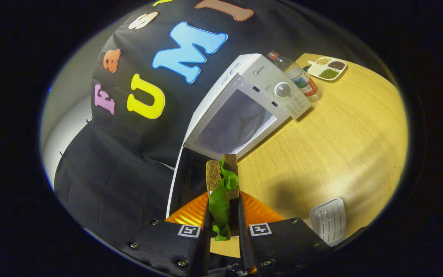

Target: Open the microwave, put the food inside, and close the microwave door.

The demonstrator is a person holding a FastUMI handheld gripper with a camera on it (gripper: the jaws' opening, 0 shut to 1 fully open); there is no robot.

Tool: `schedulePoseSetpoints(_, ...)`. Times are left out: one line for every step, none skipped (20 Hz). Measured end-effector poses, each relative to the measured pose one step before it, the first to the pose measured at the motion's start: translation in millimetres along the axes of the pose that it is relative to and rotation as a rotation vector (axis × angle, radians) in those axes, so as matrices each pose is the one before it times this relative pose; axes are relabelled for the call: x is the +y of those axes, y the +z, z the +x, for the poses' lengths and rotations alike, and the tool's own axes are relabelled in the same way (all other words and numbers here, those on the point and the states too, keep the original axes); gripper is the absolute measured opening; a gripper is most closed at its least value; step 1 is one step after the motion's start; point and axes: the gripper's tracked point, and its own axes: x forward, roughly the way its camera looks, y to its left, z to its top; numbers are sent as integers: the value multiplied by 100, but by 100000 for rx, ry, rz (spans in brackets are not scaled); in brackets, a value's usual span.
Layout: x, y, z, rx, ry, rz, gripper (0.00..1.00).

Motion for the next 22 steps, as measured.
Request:
schedulePoseSetpoints(584, 333, 833, -2811, 784, 658, 32)
schedulePoseSetpoints(490, 316, 766, -2663, 877, 822, 32)
schedulePoseSetpoints(347, 301, 783, -2187, 460, 619, 32)
schedulePoseSetpoints(173, 210, 750, -1997, 271, 622, 32)
schedulePoseSetpoints(82, 100, 784, -1782, 2, 923, 32)
schedulePoseSetpoints(117, 41, 883, -1448, 182, 724, 32)
schedulePoseSetpoints(175, 16, 819, -1202, 96, 757, 32)
schedulePoseSetpoints(105, 46, 798, -1801, 103, 217, 32)
schedulePoseSetpoints(69, 47, 749, -1435, 99, 184, 32)
schedulePoseSetpoints(-3, 45, 882, -1949, 18, 241, 32)
schedulePoseSetpoints(41, 214, 821, -2546, 269, -84, 32)
schedulePoseSetpoints(61, 64, 849, -2184, 420, 35, 31)
schedulePoseSetpoints(-3, 49, 876, -1623, 312, 338, 31)
schedulePoseSetpoints(-103, -123, 883, -1009, 224, 650, 31)
schedulePoseSetpoints(-127, -1, 967, -758, 102, 905, 31)
schedulePoseSetpoints(-150, 79, 949, -1201, 35, 878, 31)
schedulePoseSetpoints(-227, 188, 970, -1566, -9, 873, 31)
schedulePoseSetpoints(37, 209, 949, -1548, 136, 633, 31)
schedulePoseSetpoints(-277, 134, 1010, -1352, 10, 580, 31)
schedulePoseSetpoints(-266, 155, 1089, -1211, -19, 320, 31)
schedulePoseSetpoints(-358, 169, 1064, -1132, -375, -82, 31)
schedulePoseSetpoints(-349, 80, 975, -1047, -538, 83, 31)
